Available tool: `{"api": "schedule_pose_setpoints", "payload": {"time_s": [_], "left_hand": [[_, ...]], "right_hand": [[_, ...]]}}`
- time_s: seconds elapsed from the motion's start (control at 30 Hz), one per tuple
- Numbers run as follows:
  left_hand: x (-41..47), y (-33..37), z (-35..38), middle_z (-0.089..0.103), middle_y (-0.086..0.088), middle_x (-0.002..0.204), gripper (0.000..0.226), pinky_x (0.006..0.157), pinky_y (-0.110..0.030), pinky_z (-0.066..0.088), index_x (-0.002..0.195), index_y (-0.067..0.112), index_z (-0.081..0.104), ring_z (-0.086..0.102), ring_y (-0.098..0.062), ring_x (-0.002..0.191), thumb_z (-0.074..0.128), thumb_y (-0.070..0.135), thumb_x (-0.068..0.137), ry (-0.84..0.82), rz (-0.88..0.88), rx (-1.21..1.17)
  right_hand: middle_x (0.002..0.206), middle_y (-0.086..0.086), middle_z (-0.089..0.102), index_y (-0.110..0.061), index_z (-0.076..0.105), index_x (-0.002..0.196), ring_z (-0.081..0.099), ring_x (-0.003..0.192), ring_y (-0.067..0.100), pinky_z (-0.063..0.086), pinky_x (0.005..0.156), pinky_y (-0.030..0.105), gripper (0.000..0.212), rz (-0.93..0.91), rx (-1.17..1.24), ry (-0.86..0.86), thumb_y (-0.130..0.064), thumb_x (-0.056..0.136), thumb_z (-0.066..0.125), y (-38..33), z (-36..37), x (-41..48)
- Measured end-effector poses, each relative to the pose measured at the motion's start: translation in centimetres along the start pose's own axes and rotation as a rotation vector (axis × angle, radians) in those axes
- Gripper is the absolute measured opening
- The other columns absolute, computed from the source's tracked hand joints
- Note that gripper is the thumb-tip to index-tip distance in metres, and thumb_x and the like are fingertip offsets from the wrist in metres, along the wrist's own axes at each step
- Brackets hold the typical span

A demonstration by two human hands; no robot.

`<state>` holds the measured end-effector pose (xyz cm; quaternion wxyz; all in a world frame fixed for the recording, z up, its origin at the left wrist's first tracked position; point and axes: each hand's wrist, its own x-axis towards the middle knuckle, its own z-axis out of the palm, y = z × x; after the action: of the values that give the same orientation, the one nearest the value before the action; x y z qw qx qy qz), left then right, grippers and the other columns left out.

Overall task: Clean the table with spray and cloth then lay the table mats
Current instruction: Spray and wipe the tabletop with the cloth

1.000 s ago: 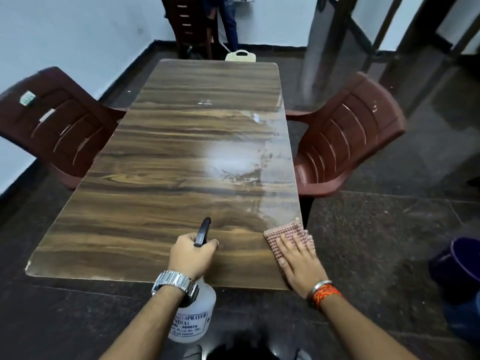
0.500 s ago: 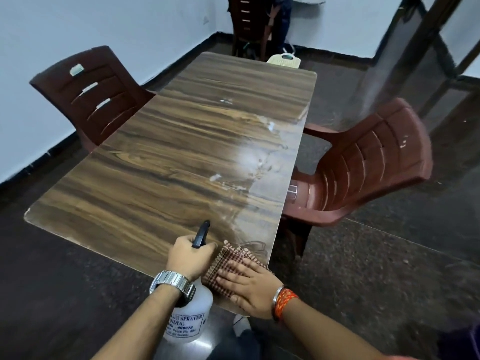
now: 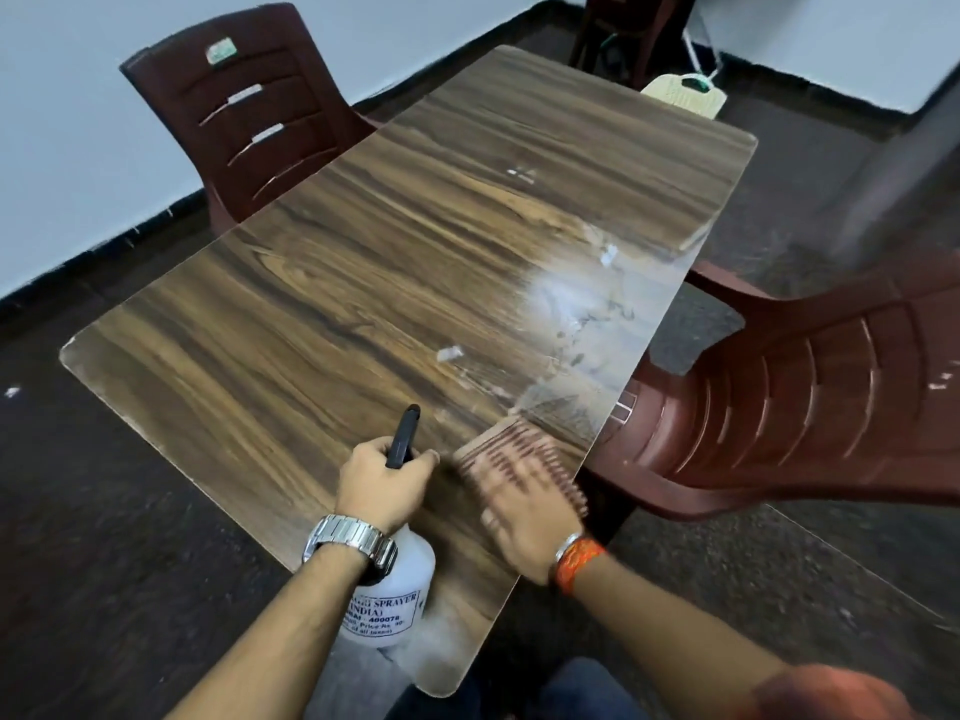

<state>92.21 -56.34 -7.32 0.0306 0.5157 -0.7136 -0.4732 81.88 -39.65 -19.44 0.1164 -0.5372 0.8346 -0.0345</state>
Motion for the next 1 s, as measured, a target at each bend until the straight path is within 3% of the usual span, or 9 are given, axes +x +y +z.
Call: {"api": "schedule_pose_setpoints", "payload": {"time_s": [0.1,0.23,0.33,0.47,0.6,0.73,0.83,0.9,1.0], "left_hand": [[0.1,1.0,0.5,0.068,-0.008,0.059,0.023,0.06,-0.029,0.047,0.071,0.013,0.069,0.07,-0.034,0.071,0.078,0.031,0.08,0.038,-0.04,-0.034],[0.9,2.2,0.9,0.069,-0.011,0.06,0.023,0.06,-0.031,0.049,0.075,0.008,0.07,0.065,-0.03,0.06,0.078,0.029,0.08,0.134,-0.091,-0.091],[0.7,2.9,1.7,0.065,-0.015,0.055,0.029,0.06,-0.041,0.056,0.073,0.006,0.07,0.067,-0.038,0.059,0.078,0.034,0.075,0.198,-0.129,-0.109],[0.3,3.6,3.5,0.072,-0.015,0.063,0.033,0.062,-0.049,0.059,0.068,0.011,0.068,0.068,-0.039,0.057,0.072,0.043,0.064,0.284,-0.173,-0.16],[0.1,4.1,5.3,0.072,-0.019,0.067,0.026,0.061,-0.052,0.058,0.068,0.01,0.066,0.061,-0.03,0.049,0.076,0.034,0.07,0.378,-0.235,-0.249],[-0.2,5.0,6.3,0.068,-0.022,0.062,0.024,0.055,-0.041,0.05,0.066,0.007,0.063,0.056,-0.026,0.046,0.074,0.028,0.068,0.409,-0.273,-0.307],[0.3,5.6,6.1,0.058,-0.009,0.048,0.025,0.055,-0.032,0.042,0.062,0.01,0.059,0.054,-0.025,0.047,0.076,0.022,0.076,0.413,-0.302,-0.301],[1.2,5.9,5.6,0.058,-0.007,0.048,0.025,0.054,-0.029,0.042,0.063,0.01,0.06,0.053,-0.025,0.045,0.075,0.017,0.08,0.422,-0.288,-0.295],[3.1,6.5,5.0,0.062,-0.01,0.055,0.021,0.051,-0.03,0.046,0.069,0.004,0.065,0.053,-0.024,0.042,0.076,0.017,0.081,0.389,-0.254,-0.276]], "right_hand": [[0.141,-0.006,0.05,-0.026,0.047,0.136,0.028,0.141,0.028,0.018,0.115,0.047,0.047,-0.424,-0.021,-0.052,-0.045,0.097,0.031,-4.5,1.7,-1.8],[0.143,-0.008,0.048,-0.028,0.045,0.137,0.026,0.143,0.023,0.007,0.116,0.042,0.045,-0.646,-0.064,-0.077,-0.041,0.096,0.032,-0.8,1.4,1.8],[0.151,-0.01,0.036,-0.03,0.034,0.145,0.023,0.144,0.021,0.008,0.114,0.044,0.054,-0.446,-0.091,-0.036,-0.042,0.093,0.031,5.6,-0.7,5.7],[0.155,-0.015,0.02,-0.036,0.022,0.149,0.018,0.145,0.02,-0.002,0.115,0.039,0.059,0.074,-0.001,0.007,-0.048,0.092,0.016,15.0,-3.6,8.6],[0.153,-0.006,0.034,-0.025,0.032,0.148,0.027,0.141,0.028,0.005,0.114,0.045,0.065,0.322,0.067,0.067,-0.046,0.089,0.017,15.8,-3.9,9.8],[0.144,-0.004,0.047,-0.024,0.044,0.141,0.04,0.134,0.031,0.021,0.111,0.05,0.058,-0.251,0.058,-0.02,-0.042,0.087,0.037,8.1,-2.6,7.8],[0.146,-0.009,0.043,-0.03,0.032,0.144,0.031,0.14,0.026,0.014,0.112,0.046,0.052,-0.747,-0.038,-0.121,-0.043,0.094,0.035,5.9,-2.1,9.6],[0.149,-0.01,0.04,-0.031,0.031,0.145,0.029,0.141,0.024,0.013,0.115,0.046,0.052,-0.846,-0.085,-0.1,-0.043,0.095,0.033,6.5,-2.0,13.0],[0.148,-0.008,0.042,-0.029,0.036,0.144,0.033,0.14,0.025,0.015,0.114,0.045,0.055,-0.602,-0.088,-0.059,-0.042,0.091,0.033,9.7,-3.6,17.8]]}}
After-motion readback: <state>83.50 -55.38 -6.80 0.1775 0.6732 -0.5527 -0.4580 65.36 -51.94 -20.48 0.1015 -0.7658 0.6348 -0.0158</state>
